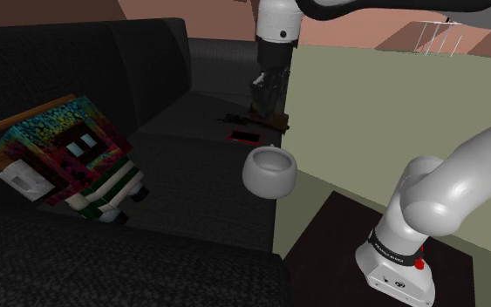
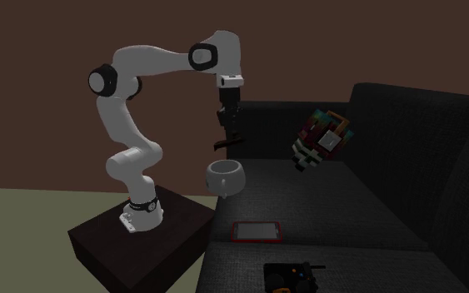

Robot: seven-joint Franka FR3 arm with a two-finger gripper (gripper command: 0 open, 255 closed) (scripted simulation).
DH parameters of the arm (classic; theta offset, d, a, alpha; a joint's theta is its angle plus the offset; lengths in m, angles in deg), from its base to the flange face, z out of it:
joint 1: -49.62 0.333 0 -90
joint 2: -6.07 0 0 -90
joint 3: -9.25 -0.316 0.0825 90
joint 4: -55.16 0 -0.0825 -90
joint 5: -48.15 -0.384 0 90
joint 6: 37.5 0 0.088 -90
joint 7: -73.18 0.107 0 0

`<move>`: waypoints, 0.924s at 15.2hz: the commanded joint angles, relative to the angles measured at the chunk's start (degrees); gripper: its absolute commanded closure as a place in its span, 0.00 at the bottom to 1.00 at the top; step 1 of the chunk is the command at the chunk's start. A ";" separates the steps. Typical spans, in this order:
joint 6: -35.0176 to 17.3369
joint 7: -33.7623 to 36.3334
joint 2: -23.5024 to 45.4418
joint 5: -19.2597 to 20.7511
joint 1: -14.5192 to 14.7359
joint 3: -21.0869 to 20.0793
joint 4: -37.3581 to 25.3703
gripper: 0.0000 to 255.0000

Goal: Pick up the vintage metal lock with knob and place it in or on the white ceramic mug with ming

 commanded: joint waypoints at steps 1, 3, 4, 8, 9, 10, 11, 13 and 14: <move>-1.16 -0.45 -1.55 -0.26 0.11 0.38 2.70 1.00; -2.66 -0.43 -1.92 -0.36 0.19 0.33 4.57 1.00; -3.41 -0.42 -2.09 -0.41 0.23 0.30 5.49 1.00; -6.41 -0.35 -2.65 -0.60 0.38 0.17 9.04 1.00; -7.16 -0.33 -2.76 -0.64 0.41 0.13 9.90 1.00; -7.91 -0.31 -2.86 -0.68 0.45 0.09 10.75 1.00; -8.66 -0.28 -2.94 -0.73 0.48 0.04 11.59 1.00; -10.17 -0.23 -3.08 -0.81 0.54 -0.06 13.23 1.00; -10.93 -0.20 -3.12 -0.85 0.57 -0.11 14.04 1.00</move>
